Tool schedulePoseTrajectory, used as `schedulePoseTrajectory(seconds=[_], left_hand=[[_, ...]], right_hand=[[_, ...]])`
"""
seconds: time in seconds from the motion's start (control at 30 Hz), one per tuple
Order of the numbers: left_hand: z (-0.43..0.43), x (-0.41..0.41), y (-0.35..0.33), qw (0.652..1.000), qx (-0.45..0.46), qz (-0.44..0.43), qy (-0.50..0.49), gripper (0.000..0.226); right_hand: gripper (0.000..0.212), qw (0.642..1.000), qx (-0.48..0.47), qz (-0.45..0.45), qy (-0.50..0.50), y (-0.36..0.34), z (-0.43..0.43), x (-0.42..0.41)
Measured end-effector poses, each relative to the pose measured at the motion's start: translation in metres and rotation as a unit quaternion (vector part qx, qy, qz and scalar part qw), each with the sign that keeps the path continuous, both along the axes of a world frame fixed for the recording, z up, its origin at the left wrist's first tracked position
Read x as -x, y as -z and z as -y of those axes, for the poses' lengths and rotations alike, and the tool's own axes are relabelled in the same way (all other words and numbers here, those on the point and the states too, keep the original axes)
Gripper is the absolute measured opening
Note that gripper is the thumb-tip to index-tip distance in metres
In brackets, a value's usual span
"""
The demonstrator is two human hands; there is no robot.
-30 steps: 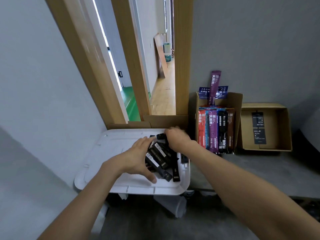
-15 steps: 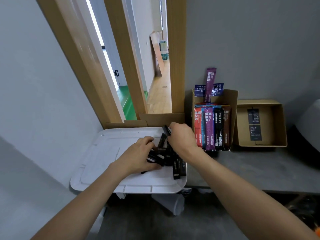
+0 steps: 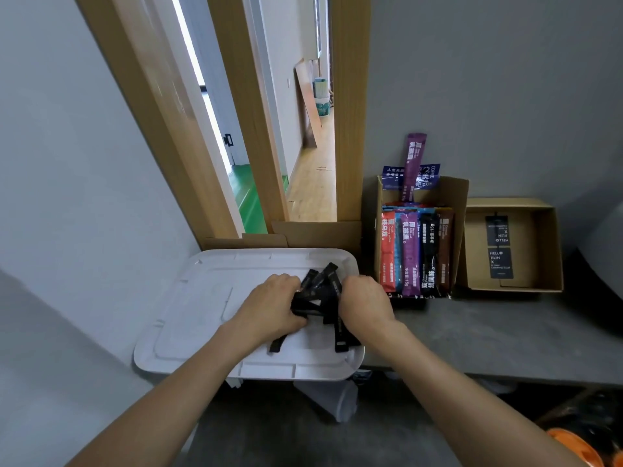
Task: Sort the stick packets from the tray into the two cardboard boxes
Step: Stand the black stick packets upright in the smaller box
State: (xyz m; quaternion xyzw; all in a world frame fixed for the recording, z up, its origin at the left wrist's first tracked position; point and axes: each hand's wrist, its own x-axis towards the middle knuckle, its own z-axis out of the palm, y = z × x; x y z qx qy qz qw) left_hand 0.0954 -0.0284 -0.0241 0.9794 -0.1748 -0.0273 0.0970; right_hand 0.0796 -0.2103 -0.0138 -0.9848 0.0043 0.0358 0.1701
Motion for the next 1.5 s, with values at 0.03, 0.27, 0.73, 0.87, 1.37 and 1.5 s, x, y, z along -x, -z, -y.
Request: schedulePoseTrajectory(seconds=[0.03,0.27,0.73,0.87,1.37,1.5], left_hand=[[0.003,-0.001,-0.002,1.0,0.003,0.001,-0.013,0.038],[0.016,-0.004,-0.001,0.994,0.088,-0.033,-0.061,0.024],[0.001,-0.015,-0.01,0.913,0.342,-0.105,-0.196,0.024],[0.0,-0.014,-0.009,0.89,0.402,-0.071,-0.204,0.021],[-0.004,0.007,0.012,0.8,0.563,0.098,-0.185,0.037],[-0.004,0.007,0.013,0.815,0.548,0.094,-0.164,0.029]], right_hand=[[0.02,1.0,-0.006,-0.004,-0.001,0.0,0.0,-0.001],[0.021,0.999,-0.049,-0.017,0.014,0.003,-0.001,-0.004],[0.02,0.98,-0.194,-0.035,0.02,0.004,-0.001,0.0],[0.055,0.989,-0.145,-0.004,0.024,0.008,-0.014,0.003],[0.023,0.982,-0.178,-0.021,0.056,0.02,-0.022,-0.024],[0.026,0.971,-0.23,-0.021,0.066,0.018,-0.025,-0.031]])
